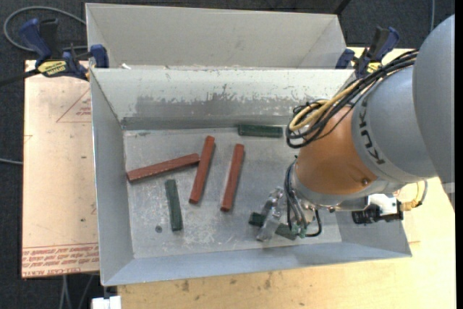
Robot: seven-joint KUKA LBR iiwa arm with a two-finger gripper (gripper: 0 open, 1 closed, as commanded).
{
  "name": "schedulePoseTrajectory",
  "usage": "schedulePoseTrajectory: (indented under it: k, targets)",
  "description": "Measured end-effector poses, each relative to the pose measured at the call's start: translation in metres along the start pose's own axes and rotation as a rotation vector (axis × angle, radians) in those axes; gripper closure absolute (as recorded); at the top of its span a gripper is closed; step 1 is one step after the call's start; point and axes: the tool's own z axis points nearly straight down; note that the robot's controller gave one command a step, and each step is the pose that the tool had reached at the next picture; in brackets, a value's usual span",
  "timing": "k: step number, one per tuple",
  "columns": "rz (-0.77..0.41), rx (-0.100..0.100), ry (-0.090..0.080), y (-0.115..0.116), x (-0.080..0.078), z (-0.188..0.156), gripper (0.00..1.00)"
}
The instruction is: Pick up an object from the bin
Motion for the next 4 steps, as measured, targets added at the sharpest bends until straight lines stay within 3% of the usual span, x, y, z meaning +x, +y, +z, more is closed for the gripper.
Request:
schedulePoseTrajectory:
  k: [1, 2, 4]
  targets:
    - [-0.002, -0.001, -0.003, 0.001, -0.001, -0.037, 1.00]
    - [-0.005, -0.003, -0.006, 0.002, -0.002, -0.108, 1.00]
    - [-0.009, 0.000, -0.002, 0.003, -0.003, -0.123, 1.00]
